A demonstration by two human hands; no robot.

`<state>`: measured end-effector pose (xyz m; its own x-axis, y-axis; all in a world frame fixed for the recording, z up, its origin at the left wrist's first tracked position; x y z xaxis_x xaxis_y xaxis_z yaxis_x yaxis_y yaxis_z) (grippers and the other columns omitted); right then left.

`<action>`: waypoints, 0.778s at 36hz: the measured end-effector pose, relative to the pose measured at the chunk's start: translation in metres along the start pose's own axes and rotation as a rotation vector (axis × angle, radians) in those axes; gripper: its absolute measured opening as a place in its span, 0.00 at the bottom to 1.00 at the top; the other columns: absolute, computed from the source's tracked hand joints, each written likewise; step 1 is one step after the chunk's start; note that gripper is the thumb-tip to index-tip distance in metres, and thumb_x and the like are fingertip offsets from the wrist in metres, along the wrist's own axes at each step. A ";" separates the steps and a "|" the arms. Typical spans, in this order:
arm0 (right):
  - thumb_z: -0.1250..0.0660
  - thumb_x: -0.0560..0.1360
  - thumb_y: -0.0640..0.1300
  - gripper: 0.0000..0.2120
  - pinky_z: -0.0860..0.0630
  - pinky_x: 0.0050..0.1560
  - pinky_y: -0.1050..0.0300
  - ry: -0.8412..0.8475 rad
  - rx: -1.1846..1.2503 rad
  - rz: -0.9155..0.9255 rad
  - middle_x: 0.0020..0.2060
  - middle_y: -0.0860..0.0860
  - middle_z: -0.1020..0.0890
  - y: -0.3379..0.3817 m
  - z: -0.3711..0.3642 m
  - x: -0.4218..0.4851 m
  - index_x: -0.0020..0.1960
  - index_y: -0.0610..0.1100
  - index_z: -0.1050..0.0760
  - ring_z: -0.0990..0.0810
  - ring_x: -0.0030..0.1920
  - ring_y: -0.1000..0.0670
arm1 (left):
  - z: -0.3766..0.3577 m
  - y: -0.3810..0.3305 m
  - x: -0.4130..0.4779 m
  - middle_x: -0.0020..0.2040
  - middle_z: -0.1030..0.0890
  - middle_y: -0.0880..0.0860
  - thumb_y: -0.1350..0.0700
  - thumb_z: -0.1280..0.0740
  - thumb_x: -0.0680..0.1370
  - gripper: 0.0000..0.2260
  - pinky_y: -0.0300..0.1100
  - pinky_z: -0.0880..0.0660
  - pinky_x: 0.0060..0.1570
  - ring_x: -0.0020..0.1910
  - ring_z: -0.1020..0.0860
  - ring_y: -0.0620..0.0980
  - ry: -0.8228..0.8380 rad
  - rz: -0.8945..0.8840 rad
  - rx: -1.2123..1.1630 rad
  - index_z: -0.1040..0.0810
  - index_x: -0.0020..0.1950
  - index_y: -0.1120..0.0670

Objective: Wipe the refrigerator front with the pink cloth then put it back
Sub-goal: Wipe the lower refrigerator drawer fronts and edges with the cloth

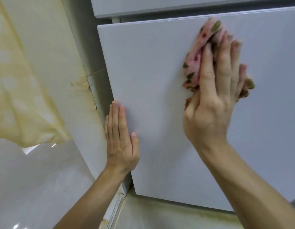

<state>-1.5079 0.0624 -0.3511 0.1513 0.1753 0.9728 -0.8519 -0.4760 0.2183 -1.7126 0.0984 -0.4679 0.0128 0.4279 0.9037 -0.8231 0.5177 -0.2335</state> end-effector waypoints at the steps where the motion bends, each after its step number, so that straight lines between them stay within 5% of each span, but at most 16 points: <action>1: 0.45 0.75 0.22 0.31 0.49 0.82 0.40 0.019 -0.005 0.048 0.78 0.34 0.33 0.009 -0.009 -0.008 0.77 0.33 0.31 0.38 0.80 0.34 | 0.000 0.000 0.000 0.84 0.49 0.59 0.65 0.40 0.78 0.33 0.61 0.48 0.82 0.85 0.50 0.58 0.001 0.002 -0.012 0.47 0.82 0.67; 8: 0.54 0.85 0.31 0.26 0.47 0.84 0.49 0.554 0.013 0.491 0.80 0.45 0.34 0.031 -0.060 -0.152 0.79 0.38 0.31 0.40 0.83 0.46 | 0.003 0.002 0.000 0.84 0.49 0.58 0.67 0.40 0.75 0.35 0.67 0.46 0.80 0.85 0.50 0.57 0.025 0.002 -0.092 0.48 0.82 0.67; 15: 0.43 0.72 0.34 0.37 0.55 0.84 0.51 0.909 -0.145 0.656 0.84 0.48 0.40 -0.014 -0.044 -0.254 0.82 0.40 0.37 0.49 0.85 0.49 | 0.008 0.002 0.001 0.85 0.49 0.57 0.66 0.42 0.72 0.37 0.66 0.46 0.80 0.85 0.50 0.55 0.054 -0.002 -0.073 0.47 0.83 0.66; 20: 0.55 0.77 0.26 0.34 0.49 0.84 0.48 0.688 -0.100 0.493 0.82 0.46 0.37 -0.007 -0.034 -0.185 0.80 0.40 0.33 0.42 0.84 0.46 | 0.011 0.002 -0.001 0.85 0.48 0.58 0.69 0.39 0.72 0.39 0.61 0.49 0.82 0.85 0.49 0.56 0.065 0.005 -0.081 0.48 0.83 0.65; 28: 0.46 0.74 0.23 0.34 0.55 0.83 0.42 0.215 -0.062 0.129 0.81 0.42 0.40 0.018 -0.019 -0.032 0.80 0.37 0.33 0.45 0.83 0.38 | 0.012 0.000 0.001 0.84 0.48 0.57 0.64 0.44 0.74 0.36 0.57 0.51 0.83 0.85 0.49 0.55 0.058 0.006 -0.074 0.48 0.83 0.65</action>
<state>-1.5380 0.0642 -0.3802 -0.0653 0.2985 0.9522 -0.8872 -0.4540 0.0815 -1.7194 0.0900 -0.4630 0.0424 0.4723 0.8804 -0.7788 0.5676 -0.2670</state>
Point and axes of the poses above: each hand's wrist, its own x-axis towards the middle knuckle, its own z-axis out of the back of the hand, y = z × x, the point moved 8 cm from there along x, towards the middle knuckle
